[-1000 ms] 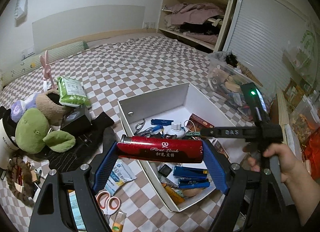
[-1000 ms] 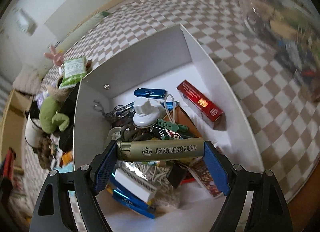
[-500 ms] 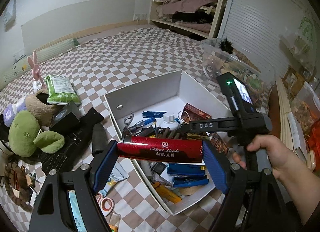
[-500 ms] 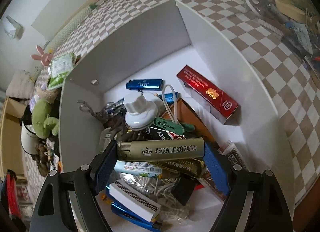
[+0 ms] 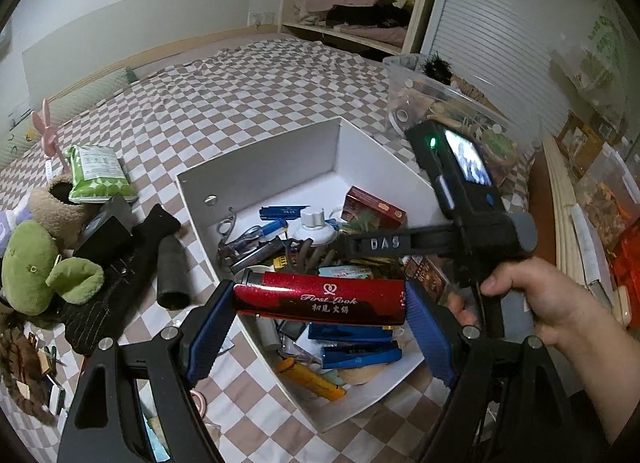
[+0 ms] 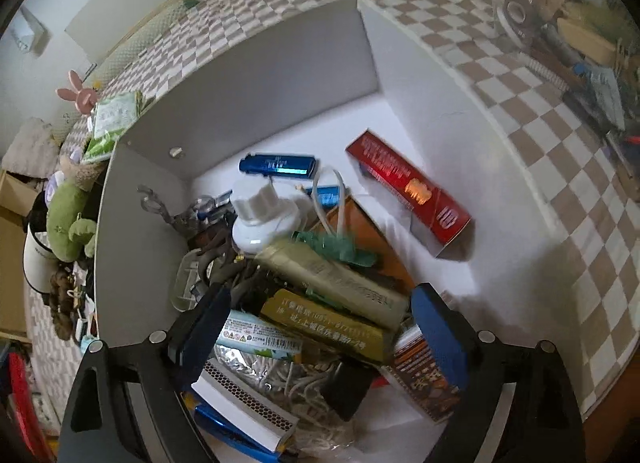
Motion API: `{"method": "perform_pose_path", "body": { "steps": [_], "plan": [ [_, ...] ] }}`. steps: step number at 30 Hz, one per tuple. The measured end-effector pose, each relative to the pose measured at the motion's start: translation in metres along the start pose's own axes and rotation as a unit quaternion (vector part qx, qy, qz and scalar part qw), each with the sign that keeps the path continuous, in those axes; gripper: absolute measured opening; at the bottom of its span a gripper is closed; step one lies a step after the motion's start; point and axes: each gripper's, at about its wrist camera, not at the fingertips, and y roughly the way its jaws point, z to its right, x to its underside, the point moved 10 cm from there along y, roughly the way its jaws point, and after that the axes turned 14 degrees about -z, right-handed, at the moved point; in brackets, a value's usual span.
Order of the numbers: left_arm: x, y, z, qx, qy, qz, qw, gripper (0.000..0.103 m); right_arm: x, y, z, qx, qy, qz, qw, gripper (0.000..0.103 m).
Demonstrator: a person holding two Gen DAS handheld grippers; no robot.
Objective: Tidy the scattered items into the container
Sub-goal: 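Lower both lighters into the white box and open both tools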
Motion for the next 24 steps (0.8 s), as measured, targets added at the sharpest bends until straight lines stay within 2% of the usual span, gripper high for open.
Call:
{"method": "perform_pose_path", "body": {
  "steps": [11, 16, 24],
  "plan": [
    [-0.005, 0.032, 0.013, -0.003, 0.007, -0.026, 0.9996, 0.083, -0.009, -0.061, 0.001, -0.107, 0.041, 0.056, 0.992, 0.092],
    [-0.007, 0.054, 0.014, -0.003, 0.005, -0.045, 0.999, 0.083, -0.008, -0.082, 0.006, -0.108, 0.036, 0.083, 0.99, 0.092],
    [-0.006, 0.086, 0.021, 0.002, 0.004, -0.079, 0.9968, 0.083, -0.011, -0.088, 0.008, -0.12, 0.051, 0.091, 0.987, 0.092]
  ]
}}
